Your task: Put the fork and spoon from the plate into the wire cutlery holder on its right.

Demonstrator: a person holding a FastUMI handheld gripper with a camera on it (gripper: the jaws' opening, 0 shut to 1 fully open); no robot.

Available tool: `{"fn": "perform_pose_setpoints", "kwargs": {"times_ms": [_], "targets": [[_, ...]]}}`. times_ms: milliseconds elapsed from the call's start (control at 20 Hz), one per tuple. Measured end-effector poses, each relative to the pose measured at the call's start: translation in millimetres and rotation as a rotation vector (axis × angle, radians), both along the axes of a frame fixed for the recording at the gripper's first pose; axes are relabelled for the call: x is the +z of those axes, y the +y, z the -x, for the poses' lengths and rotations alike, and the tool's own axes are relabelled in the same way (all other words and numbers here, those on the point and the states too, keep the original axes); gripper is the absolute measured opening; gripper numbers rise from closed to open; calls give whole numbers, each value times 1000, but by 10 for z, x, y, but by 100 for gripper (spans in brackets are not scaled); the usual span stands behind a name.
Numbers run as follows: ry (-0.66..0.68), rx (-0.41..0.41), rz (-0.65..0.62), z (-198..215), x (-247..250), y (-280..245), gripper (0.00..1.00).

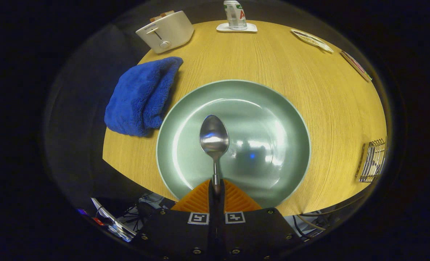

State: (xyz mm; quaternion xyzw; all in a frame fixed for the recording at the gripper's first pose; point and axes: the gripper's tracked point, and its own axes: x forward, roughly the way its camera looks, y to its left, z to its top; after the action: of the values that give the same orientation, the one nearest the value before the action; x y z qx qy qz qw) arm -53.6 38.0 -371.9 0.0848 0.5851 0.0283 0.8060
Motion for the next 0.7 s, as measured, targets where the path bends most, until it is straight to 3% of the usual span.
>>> {"fn": "perform_pose_setpoints", "kwargs": {"times_ms": [700], "targets": [[-81,-180,-11,-34,347,-765,2]]}}
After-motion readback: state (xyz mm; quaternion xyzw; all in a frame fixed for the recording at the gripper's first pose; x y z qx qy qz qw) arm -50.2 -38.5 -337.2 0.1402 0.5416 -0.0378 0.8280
